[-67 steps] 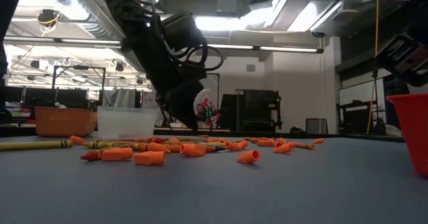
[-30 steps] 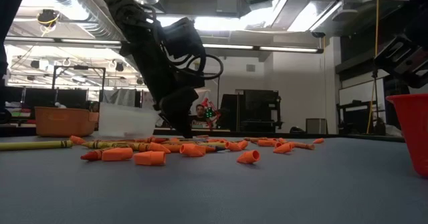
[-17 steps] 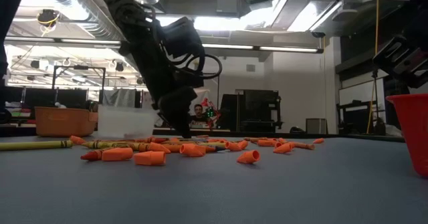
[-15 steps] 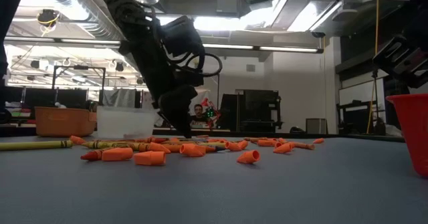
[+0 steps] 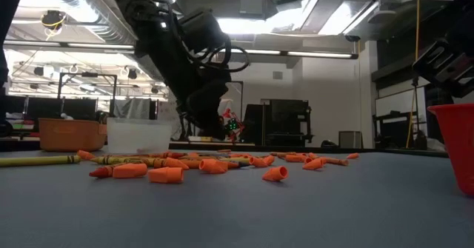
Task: Sort crayons
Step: Put the light orange crayon into the green bin
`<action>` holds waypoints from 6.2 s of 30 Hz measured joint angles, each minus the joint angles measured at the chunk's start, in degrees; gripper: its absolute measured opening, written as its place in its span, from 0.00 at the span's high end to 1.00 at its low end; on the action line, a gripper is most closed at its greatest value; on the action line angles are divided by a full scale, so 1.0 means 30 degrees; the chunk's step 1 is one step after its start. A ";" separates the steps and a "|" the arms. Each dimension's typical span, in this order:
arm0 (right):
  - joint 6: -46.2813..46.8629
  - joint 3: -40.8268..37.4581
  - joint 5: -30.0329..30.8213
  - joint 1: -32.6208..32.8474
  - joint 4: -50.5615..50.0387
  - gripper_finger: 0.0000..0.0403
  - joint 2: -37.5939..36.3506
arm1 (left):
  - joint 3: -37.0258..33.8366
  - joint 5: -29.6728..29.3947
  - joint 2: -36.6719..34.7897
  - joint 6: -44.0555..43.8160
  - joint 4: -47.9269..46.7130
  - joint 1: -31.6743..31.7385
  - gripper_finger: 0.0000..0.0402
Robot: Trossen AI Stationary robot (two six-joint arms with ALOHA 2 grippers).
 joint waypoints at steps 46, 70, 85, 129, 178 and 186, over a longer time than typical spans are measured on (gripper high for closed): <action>-0.0009 -0.0007 0.2103 -0.0006 0.0019 0.68 0.0007 | 0.0052 0.0955 0.1450 -0.0073 -0.1134 0.0600 0.72; -0.9231 -0.0007 1.4869 -0.0035 -0.0141 0.68 -0.3249 | 0.0940 0.0995 0.1501 -0.0038 -0.0831 0.0622 0.99; -0.9894 -0.0007 1.9795 -0.0042 -0.0072 0.68 -0.3249 | 0.4642 0.1137 0.1439 0.0462 0.2383 -0.0496 0.99; -1.4468 -0.1064 0.1064 -0.9754 -0.1892 0.68 -1.0433 | 0.4649 0.2091 0.1406 0.4036 1.2427 -0.5223 0.98; -0.9291 -0.1049 0.0293 -0.9743 0.0501 0.97 -0.8865 | 0.4657 0.1007 0.1392 0.3971 1.0019 -0.5235 0.76; -0.1774 -0.1049 -0.2718 -0.9732 -0.5896 0.92 -1.0639 | 0.4649 0.1001 0.1392 0.3963 0.6194 -0.5229 0.70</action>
